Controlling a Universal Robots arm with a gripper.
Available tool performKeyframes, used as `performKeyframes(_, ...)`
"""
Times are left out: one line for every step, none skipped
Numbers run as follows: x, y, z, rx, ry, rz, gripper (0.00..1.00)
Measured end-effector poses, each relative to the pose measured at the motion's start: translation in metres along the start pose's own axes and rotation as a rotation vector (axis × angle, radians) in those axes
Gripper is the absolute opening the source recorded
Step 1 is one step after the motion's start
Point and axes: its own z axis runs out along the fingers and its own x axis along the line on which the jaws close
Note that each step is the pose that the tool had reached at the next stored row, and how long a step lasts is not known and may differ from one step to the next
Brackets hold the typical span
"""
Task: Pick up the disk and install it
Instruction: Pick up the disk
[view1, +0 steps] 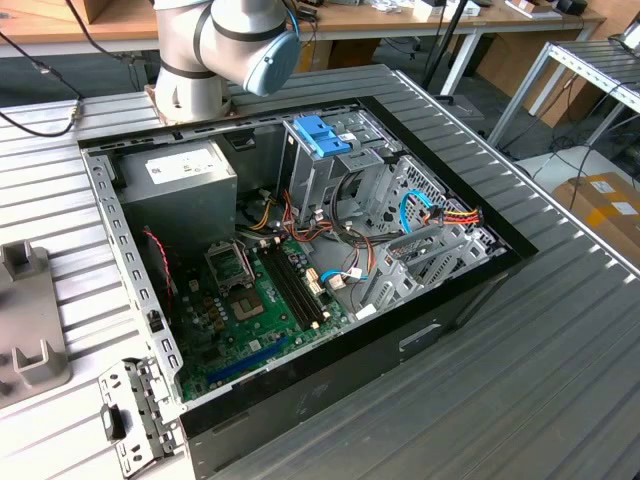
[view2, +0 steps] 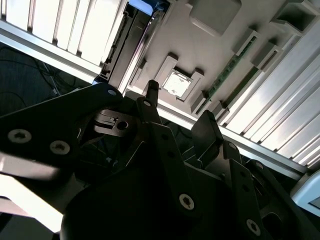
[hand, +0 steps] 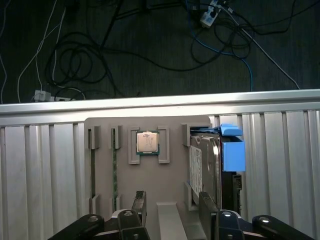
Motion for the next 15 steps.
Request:
performKeyframes(0.0000,0.0004,0.0003,0.0001,0.0000,0.000,0.54)
performKeyframes(-0.0001,0.0007,0.0005,0.0001,0.0000,0.000,0.54)
performKeyframes(-0.0001,0.0011,0.0008,0.0000,0.0000,0.000,0.54)
performKeyframes(-0.0001,0.0015,0.0010,0.0000,0.0000,0.000,0.54)
performKeyframes(-0.0001,0.0018,0.0012,0.0000,0.0000,0.000,0.54)
performKeyframes(-0.0001,0.0020,0.0014,0.0000,0.0000,0.000,0.54)
performKeyframes(-0.0002,0.0023,0.0016,0.0000,0.0000,0.000,0.54)
performKeyframes(-0.0002,0.0026,0.0018,0.0000,0.0000,0.000,0.54)
performKeyframes(-0.0002,0.0029,0.0020,0.0001,0.0000,0.000,0.54)
performKeyframes(-0.0002,0.0031,0.0022,0.0000,0.0000,0.000,0.54)
performKeyframes(-0.0002,0.0036,0.0025,0.0000,0.0000,0.000,0.54)
performKeyframes(-0.0002,0.0039,0.0027,0.0000,0.0000,0.000,0.54)
performKeyframes(-0.0002,0.0041,0.0029,0.0000,0.0000,0.000,0.54)
performKeyframes(-0.0002,0.0044,0.0031,0.0000,0.0000,0.000,0.54)
performKeyframes(-0.0002,0.0046,0.0033,0.0000,0.0001,0.000,0.54)
